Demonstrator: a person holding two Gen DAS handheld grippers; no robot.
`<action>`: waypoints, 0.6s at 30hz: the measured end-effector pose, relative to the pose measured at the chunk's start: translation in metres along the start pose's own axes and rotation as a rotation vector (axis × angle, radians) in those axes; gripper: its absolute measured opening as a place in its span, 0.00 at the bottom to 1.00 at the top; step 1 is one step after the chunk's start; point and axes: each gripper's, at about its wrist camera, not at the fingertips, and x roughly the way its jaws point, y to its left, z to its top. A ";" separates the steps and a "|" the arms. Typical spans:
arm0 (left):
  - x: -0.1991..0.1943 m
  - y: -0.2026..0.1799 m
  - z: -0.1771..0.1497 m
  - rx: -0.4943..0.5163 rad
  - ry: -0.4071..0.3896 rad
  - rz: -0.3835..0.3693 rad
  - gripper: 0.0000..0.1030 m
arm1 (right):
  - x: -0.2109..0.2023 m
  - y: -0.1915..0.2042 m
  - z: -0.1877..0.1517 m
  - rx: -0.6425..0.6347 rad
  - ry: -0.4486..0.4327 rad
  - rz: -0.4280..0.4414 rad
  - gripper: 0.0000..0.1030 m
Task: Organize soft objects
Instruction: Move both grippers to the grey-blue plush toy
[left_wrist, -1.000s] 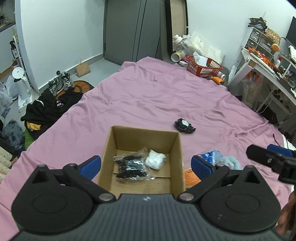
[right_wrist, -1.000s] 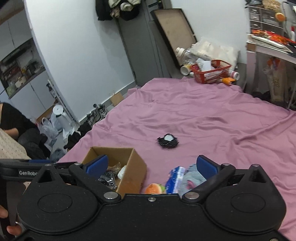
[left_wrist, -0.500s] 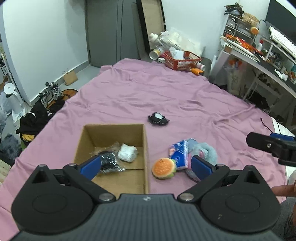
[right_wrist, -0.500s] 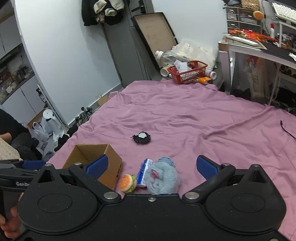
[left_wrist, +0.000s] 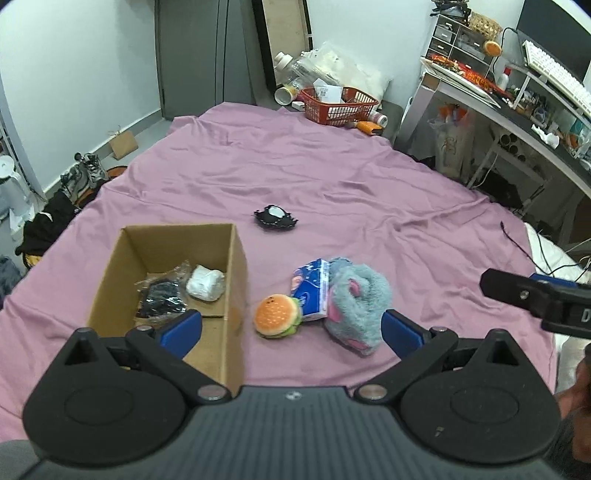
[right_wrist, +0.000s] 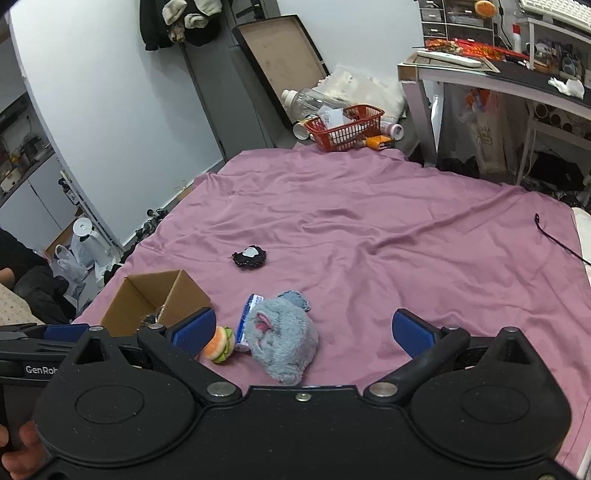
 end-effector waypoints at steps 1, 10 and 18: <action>0.001 -0.002 -0.001 -0.001 0.000 0.002 0.99 | 0.001 -0.002 -0.001 0.002 -0.001 0.003 1.00; 0.018 -0.017 -0.004 -0.013 -0.005 -0.015 0.97 | 0.024 -0.022 -0.013 0.093 0.052 0.052 0.98; 0.044 -0.023 -0.007 -0.023 0.017 -0.032 0.81 | 0.047 -0.034 -0.020 0.159 0.127 0.069 0.89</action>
